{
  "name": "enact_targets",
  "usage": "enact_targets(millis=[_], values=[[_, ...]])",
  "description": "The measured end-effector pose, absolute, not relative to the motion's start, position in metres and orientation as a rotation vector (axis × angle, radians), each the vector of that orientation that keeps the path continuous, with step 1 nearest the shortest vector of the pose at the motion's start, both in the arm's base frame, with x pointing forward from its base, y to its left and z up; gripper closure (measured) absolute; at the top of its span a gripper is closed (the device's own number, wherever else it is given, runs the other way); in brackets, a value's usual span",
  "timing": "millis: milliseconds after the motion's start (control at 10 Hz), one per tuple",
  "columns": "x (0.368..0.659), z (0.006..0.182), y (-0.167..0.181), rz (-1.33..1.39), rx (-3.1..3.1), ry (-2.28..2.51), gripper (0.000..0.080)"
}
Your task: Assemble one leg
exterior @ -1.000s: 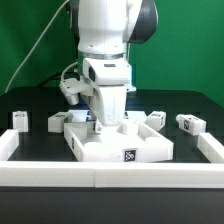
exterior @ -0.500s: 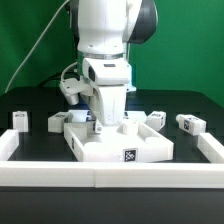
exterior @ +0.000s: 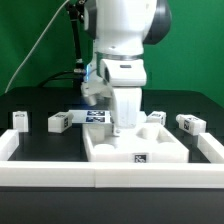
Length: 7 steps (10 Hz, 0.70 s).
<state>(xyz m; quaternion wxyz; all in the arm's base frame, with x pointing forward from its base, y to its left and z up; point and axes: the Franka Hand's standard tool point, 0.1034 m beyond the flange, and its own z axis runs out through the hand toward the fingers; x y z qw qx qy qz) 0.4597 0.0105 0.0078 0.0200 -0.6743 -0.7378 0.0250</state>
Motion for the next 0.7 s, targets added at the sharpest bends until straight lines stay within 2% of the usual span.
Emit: enact_targets(millis=[400,700], values=[[0.484,0.008,0.051,0.048,-2.182,-2.229,0.0733],[0.487,0.008,0.054,0.044,-2.194,-2.221,0.0734]])
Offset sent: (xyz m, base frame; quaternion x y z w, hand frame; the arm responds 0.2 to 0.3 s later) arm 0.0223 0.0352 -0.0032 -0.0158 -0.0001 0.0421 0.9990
